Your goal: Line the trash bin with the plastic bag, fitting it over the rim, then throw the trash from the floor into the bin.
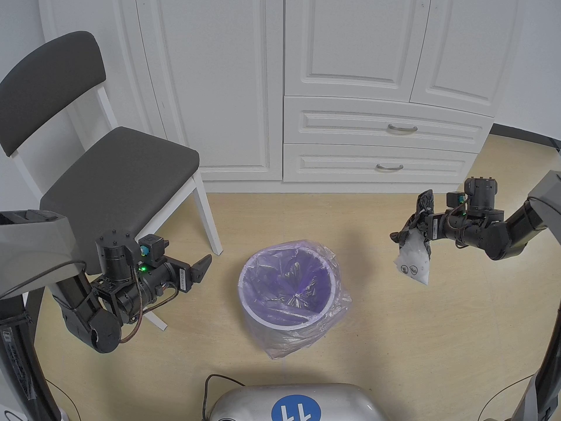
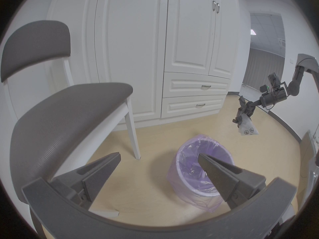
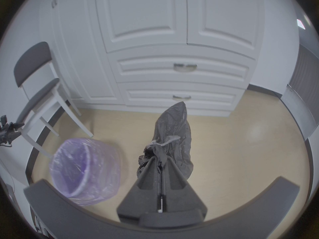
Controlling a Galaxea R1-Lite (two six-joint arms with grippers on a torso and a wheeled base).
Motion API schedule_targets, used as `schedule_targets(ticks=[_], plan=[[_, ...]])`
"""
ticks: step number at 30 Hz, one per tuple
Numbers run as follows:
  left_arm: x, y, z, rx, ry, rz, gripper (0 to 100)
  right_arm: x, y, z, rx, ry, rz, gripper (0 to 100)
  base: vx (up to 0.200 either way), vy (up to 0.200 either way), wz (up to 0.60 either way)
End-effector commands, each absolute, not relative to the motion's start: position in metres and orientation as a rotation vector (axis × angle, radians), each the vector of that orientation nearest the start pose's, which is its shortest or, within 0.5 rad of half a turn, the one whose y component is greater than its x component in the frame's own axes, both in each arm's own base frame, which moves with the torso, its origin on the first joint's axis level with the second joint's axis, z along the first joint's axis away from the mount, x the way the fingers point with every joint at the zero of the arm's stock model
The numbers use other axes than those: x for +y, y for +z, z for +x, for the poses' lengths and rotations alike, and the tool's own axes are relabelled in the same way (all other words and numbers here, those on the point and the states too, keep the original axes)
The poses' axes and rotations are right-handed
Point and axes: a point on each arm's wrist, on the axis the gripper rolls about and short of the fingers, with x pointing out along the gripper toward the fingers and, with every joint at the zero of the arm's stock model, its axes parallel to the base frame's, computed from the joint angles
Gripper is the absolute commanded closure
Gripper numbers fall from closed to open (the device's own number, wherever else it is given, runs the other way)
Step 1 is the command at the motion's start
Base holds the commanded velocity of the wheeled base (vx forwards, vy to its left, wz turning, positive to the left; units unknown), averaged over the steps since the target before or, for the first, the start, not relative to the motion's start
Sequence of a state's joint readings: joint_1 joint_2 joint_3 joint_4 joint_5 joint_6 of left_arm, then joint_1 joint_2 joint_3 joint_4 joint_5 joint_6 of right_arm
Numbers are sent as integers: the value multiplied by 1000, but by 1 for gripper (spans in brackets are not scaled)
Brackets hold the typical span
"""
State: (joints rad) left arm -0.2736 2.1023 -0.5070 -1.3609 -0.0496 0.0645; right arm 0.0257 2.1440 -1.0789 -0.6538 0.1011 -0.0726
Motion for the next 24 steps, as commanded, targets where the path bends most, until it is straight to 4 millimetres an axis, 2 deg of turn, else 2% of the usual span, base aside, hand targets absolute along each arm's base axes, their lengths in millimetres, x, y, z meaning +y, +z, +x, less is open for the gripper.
schedule_targets(ticks=[1,6,7,10,18,24], plan=[[-87,88,295,144,-337,97,0,34,152,358,294,186,-92,100,0,0,0],[-83,102,283,102,-341,156,0,46,170,328,252,231,-136,100,0,0,0],[-83,102,283,102,-341,156,0,46,170,328,252,231,-136,100,0,0,0],[-83,116,276,57,-346,157,0,54,181,308,223,223,-188,100,0,0,0],[-83,140,262,39,-358,156,0,72,194,280,180,178,-229,100,0,0,0],[-82,168,233,33,-386,154,0,94,199,259,160,154,-239,100,0,0,0]])
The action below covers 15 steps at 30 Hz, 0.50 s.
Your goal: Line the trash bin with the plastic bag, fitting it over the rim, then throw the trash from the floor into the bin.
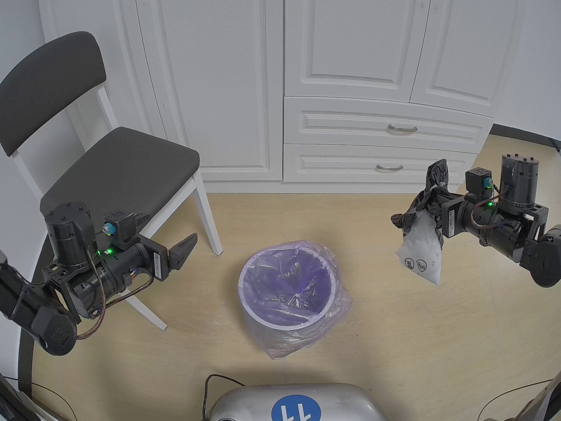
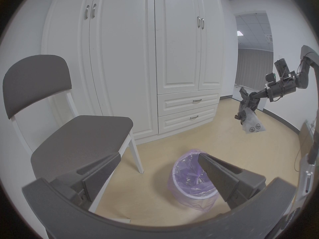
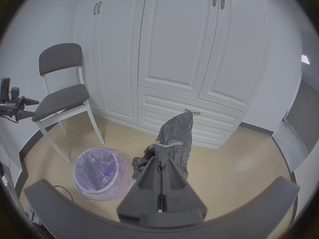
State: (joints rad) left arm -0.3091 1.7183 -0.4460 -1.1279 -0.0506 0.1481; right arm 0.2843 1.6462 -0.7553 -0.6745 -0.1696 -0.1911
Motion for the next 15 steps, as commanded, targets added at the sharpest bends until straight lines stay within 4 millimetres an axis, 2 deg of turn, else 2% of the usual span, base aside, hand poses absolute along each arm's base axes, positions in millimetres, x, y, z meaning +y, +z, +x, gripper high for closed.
schedule_targets(ticks=[1,5,9,10,11,12,15], plan=[[-81,176,226,25,-394,152,0,101,200,253,155,165,-239,100,0,0,0],[-79,187,215,28,-398,152,0,114,197,248,150,203,-219,100,0,0,0],[-75,203,203,17,-397,151,0,136,190,251,149,260,-158,100,0,0,0],[-73,209,200,10,-395,147,0,148,187,253,150,286,-126,100,0,0,0],[-73,209,200,10,-395,147,0,148,187,253,150,286,-126,100,0,0,0],[-71,215,198,-16,-359,143,0,165,178,257,164,327,-104,100,0,0,0],[-67,225,194,-58,-281,136,0,194,161,267,155,377,-58,100,0,0,0]])
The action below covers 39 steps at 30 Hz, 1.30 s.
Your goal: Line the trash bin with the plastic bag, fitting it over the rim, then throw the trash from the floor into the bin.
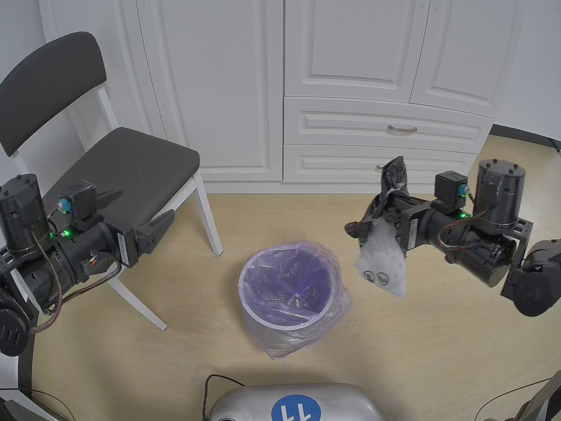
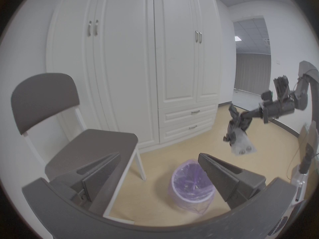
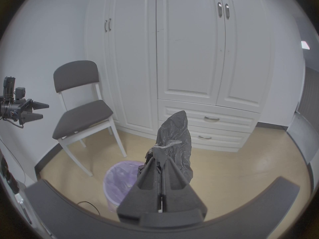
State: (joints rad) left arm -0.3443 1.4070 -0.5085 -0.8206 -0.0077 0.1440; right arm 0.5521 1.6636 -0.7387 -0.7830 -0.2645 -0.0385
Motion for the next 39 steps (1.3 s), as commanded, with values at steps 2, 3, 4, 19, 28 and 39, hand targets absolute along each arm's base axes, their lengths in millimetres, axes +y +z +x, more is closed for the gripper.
schedule_targets(ticks=[2,3,4,19,28,39], plan=[[-64,232,189,-84,-262,129,0,213,152,271,130,409,-12,100,0,0,0],[-61,235,186,-97,-253,126,0,223,145,273,122,422,6,100,0,0,0],[-58,237,185,-105,-243,125,0,229,139,276,118,426,17,100,0,0,0],[-22,250,177,-169,-204,144,0,292,35,339,60,414,147,100,0,0,0],[-18,249,179,-163,-189,145,0,302,-2,364,58,340,190,100,0,0,0],[-19,248,182,-164,-223,145,0,306,-22,341,139,376,134,100,0,0,0]])
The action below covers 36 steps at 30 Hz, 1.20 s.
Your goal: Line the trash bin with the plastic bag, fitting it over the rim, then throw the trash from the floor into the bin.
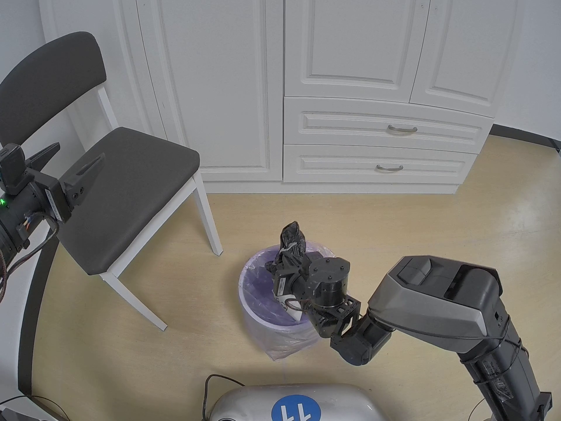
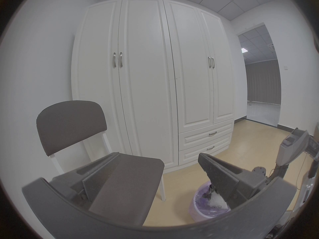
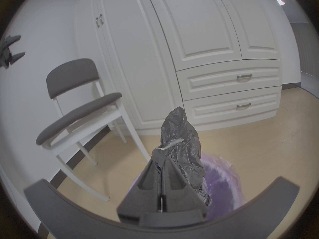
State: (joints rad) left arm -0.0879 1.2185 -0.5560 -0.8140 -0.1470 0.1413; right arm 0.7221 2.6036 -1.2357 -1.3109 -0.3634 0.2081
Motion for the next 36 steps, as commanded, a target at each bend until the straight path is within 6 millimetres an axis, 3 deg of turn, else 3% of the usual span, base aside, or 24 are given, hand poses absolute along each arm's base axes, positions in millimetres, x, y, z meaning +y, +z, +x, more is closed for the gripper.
schedule_targets(ticks=[1,10,18,24,29,36], plan=[[-19,248,182,-164,-223,145,0,305,-21,338,144,380,128,100,0,0,0],[-21,245,182,-155,-233,146,0,293,-17,318,230,498,119,100,0,0,0],[-20,246,181,-160,-233,146,0,274,1,309,300,618,192,100,0,0,0],[-20,246,180,-160,-233,146,0,257,6,331,284,595,252,100,0,0,0],[-21,244,182,-154,-247,149,0,235,-14,370,227,509,308,100,0,0,0],[-21,243,179,-153,-250,152,0,225,-40,375,279,515,286,100,0,0,0]])
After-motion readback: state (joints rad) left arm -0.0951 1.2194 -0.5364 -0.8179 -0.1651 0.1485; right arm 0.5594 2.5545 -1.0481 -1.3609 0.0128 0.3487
